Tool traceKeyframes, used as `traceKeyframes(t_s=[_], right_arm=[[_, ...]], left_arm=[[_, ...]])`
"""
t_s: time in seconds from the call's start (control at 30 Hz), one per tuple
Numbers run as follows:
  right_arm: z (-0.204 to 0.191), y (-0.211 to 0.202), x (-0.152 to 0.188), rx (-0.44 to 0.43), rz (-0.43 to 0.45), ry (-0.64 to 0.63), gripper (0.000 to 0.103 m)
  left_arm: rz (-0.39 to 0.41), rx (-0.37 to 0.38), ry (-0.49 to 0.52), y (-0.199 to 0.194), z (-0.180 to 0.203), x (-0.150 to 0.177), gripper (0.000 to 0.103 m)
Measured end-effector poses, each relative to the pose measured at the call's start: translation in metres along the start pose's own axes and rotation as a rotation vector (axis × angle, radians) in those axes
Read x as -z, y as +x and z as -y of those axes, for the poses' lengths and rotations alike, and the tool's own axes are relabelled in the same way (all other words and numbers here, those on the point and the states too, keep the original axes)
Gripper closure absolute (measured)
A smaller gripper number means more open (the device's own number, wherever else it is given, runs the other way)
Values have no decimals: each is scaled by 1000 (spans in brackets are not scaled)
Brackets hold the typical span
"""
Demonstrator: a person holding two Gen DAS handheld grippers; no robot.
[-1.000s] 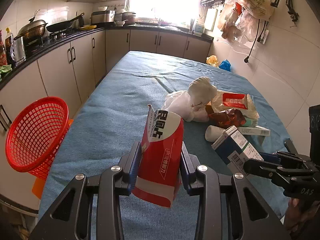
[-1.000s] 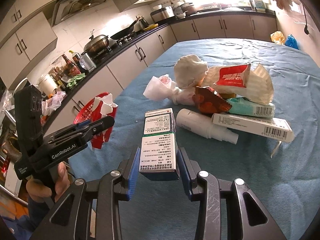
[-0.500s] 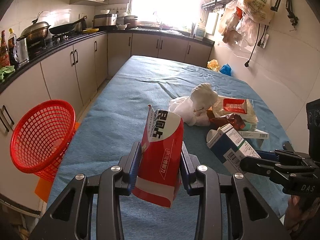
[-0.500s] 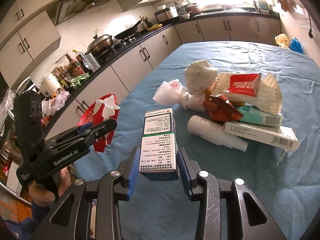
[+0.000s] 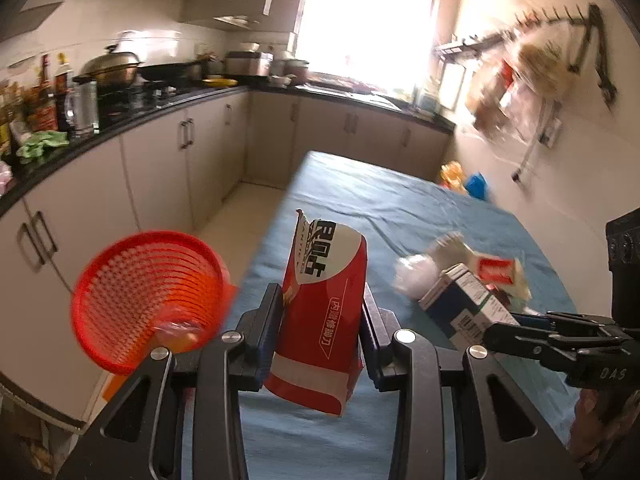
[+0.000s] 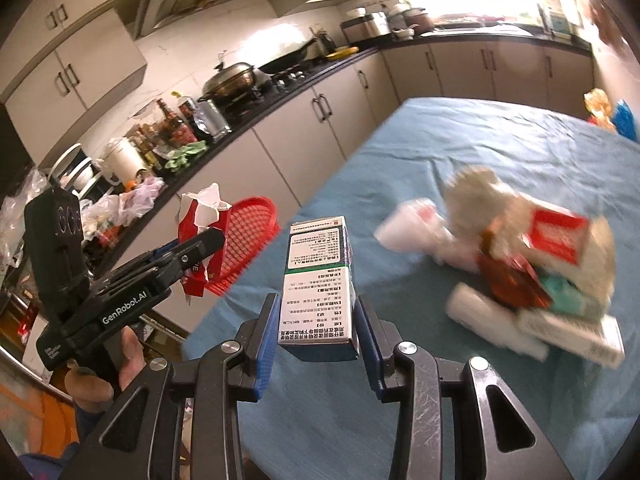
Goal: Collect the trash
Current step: 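Lift the red box with left tool while right tool lifts the white box, then open both tools over the red basket to drop both boxes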
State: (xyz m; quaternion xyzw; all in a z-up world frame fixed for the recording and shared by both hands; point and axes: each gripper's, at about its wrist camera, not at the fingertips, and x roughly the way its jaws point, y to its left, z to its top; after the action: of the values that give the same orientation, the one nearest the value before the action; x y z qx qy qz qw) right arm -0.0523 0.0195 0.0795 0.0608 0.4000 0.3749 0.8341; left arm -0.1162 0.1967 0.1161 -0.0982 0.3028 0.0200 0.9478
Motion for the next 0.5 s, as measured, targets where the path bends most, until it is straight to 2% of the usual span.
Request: traceKeyframes(t_s=[0.2, 0.5], right_arm=[[-39, 22, -32, -64, -8, -49, 62], [-93, 95, -60, -153, -83, -73, 62]], left_arm=[[29, -81, -75, -10, -55, -12, 67], [-15, -153, -202, 13, -131, -5, 67]])
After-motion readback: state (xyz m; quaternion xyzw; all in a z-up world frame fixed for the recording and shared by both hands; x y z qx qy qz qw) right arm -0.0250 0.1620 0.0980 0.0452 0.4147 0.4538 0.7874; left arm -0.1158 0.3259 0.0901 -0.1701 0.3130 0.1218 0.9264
